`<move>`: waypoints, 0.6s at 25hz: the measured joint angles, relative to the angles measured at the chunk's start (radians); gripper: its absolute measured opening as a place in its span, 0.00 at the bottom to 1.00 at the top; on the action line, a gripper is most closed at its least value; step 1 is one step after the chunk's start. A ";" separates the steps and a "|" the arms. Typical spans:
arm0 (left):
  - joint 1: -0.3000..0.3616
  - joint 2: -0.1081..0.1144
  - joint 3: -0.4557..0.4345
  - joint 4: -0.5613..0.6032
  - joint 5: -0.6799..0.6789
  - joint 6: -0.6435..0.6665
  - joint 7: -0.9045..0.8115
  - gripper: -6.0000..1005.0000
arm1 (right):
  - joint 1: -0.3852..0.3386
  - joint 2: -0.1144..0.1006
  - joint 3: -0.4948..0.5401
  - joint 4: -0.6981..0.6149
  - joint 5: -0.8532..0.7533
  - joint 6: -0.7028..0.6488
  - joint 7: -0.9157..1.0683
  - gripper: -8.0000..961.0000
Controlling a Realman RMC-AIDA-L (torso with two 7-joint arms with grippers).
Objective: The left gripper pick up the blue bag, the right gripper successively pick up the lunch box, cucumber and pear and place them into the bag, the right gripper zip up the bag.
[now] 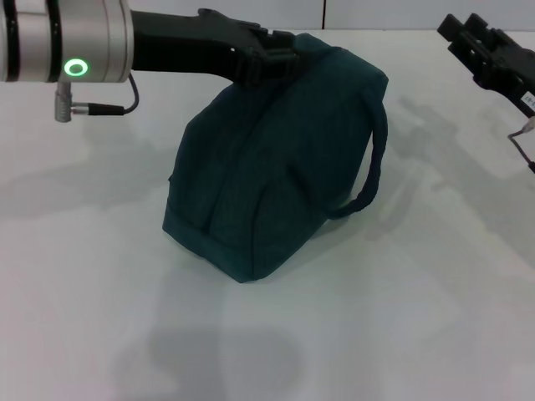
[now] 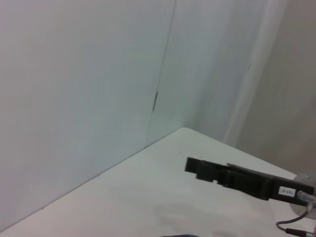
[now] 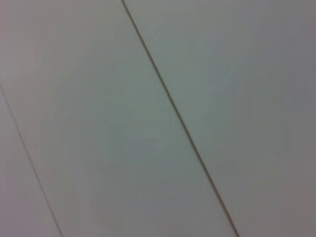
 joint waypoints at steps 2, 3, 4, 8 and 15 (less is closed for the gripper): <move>0.006 0.000 -0.014 -0.015 -0.030 0.000 0.023 0.34 | -0.005 -0.001 0.012 0.003 -0.003 -0.007 -0.002 0.44; 0.015 0.000 -0.027 -0.024 -0.065 0.000 0.046 0.39 | -0.007 -0.001 0.013 0.004 -0.004 -0.013 -0.002 0.49; 0.020 0.000 -0.034 -0.027 -0.083 0.000 0.058 0.43 | -0.010 -0.001 0.014 0.005 -0.004 -0.019 -0.003 0.53; 0.077 0.000 -0.091 -0.035 -0.260 0.006 0.176 0.61 | -0.024 -0.005 0.014 0.004 -0.002 -0.078 -0.029 0.73; 0.229 0.003 -0.201 -0.112 -0.512 0.182 0.452 0.79 | -0.055 -0.081 0.015 -0.003 -0.178 -0.278 -0.088 0.86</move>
